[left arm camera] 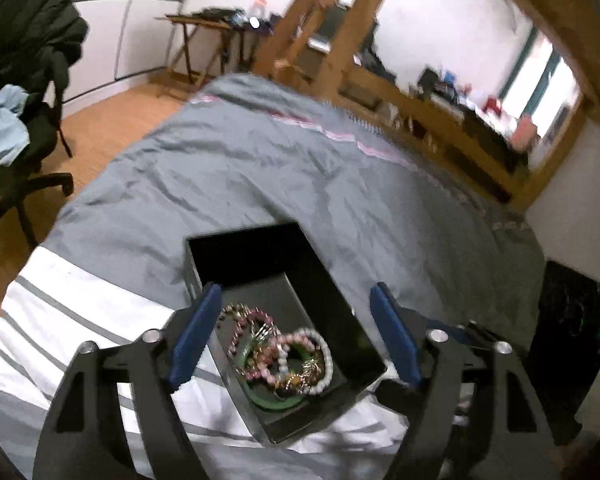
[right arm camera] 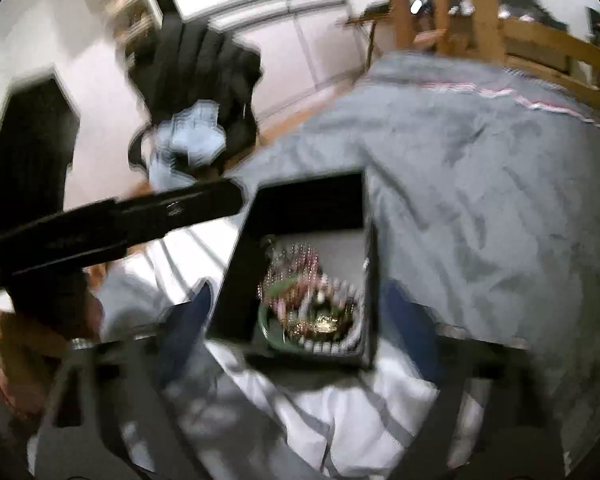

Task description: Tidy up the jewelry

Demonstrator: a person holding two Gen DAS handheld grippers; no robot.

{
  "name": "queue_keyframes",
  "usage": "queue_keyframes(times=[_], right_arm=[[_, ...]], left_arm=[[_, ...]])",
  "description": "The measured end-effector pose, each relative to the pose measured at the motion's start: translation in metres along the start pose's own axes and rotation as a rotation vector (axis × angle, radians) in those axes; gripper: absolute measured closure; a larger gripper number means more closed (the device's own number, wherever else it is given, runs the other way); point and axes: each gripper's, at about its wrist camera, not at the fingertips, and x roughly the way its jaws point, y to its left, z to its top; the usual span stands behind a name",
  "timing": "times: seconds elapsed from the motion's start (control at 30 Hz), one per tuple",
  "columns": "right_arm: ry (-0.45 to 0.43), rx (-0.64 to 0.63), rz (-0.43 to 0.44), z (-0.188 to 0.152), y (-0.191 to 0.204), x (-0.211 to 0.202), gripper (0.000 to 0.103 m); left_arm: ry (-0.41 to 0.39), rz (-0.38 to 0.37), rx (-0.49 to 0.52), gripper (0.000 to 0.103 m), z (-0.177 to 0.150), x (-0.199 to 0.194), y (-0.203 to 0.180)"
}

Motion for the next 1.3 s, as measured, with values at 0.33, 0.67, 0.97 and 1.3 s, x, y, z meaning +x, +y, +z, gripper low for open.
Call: queue_keyframes(times=[0.33,0.67,0.97,1.3], right_arm=[[-0.022,0.042,-0.137,-0.001,-0.002,-0.033,0.004],[0.091,-0.011,-0.251,-0.009,0.042,-0.047,0.004],[0.086,-0.022,-0.301,-0.018,0.081,-0.085,0.004],[0.085,-0.025,-0.315,-0.026,0.098,-0.101,0.004]], left_arm=[[-0.005,0.053,0.040,0.011,-0.007,-0.033,-0.008],[-0.026,0.186,0.153,0.007,-0.029,-0.086,-0.027],[-0.001,0.214,0.153,0.007,-0.044,-0.126,-0.026],[0.018,0.212,0.168,0.007,-0.056,-0.149,-0.033]])
